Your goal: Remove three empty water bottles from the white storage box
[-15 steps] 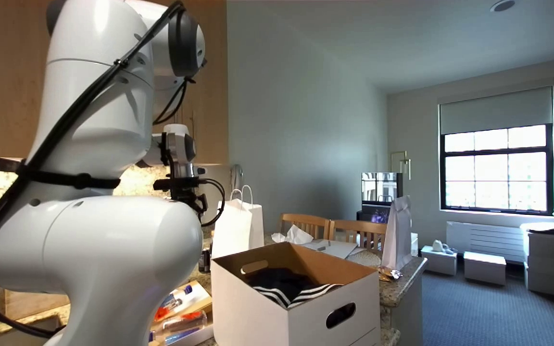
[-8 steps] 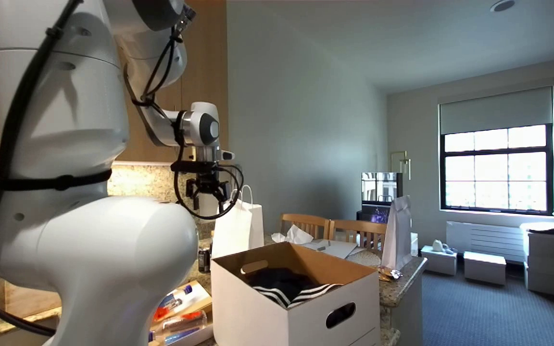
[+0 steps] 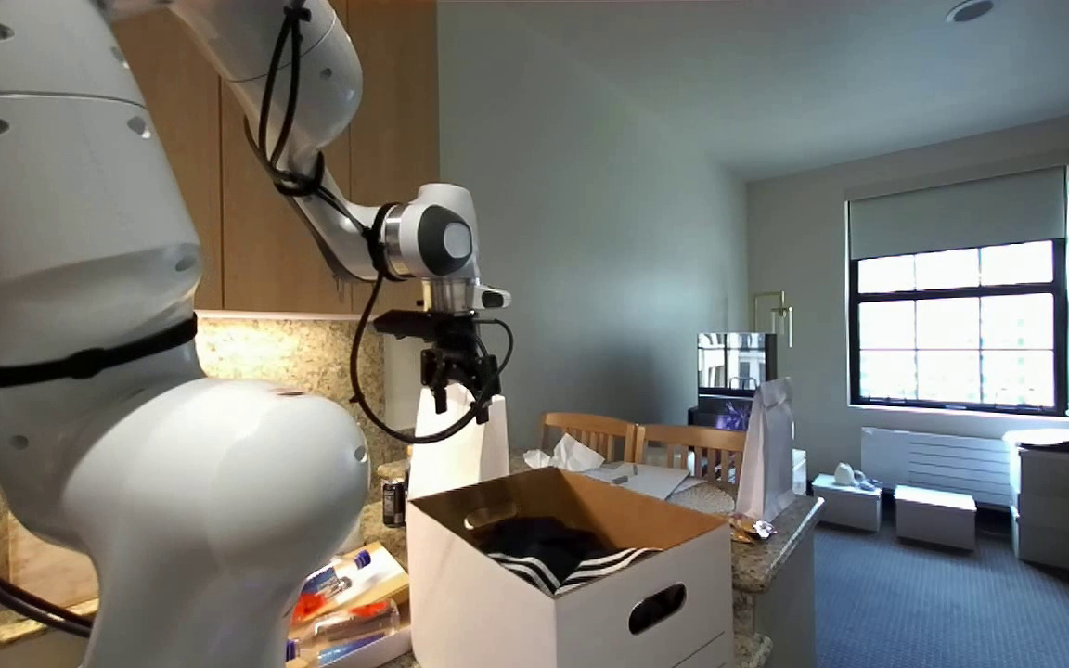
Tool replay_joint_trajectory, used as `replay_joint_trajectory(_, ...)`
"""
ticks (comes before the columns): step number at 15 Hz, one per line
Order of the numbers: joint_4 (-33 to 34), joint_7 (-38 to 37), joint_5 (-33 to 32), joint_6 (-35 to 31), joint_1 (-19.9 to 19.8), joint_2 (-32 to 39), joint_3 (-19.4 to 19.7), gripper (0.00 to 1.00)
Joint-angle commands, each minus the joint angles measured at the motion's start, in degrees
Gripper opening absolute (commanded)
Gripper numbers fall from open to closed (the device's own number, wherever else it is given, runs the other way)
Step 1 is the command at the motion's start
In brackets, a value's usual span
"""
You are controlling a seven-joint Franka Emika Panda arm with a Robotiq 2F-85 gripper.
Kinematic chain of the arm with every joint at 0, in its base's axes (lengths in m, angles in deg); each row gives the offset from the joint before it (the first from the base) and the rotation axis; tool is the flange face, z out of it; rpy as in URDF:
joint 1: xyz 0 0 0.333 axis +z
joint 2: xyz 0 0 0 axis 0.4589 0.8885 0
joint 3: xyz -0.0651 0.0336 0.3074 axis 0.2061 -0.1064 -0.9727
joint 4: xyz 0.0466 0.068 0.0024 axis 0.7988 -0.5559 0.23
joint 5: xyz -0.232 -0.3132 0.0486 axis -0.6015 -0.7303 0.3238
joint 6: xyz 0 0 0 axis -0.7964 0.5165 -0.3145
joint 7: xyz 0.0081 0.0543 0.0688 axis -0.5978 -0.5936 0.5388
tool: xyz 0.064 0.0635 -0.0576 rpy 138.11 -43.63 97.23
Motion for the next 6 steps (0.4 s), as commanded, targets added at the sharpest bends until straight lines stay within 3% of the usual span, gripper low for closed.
replay_joint_trajectory(1,-0.2,-7.4,-4.2,0.1,-6.1,2.5,-0.7,1.0)
replay_joint_trajectory(2,-0.3,-2.9,-1.5,0.3,-3.7,0.2,-0.1,1.0)
replay_joint_trajectory(6,-0.2,-4.7,-3.0,0.2,-5.8,2.8,0.2,1.0)
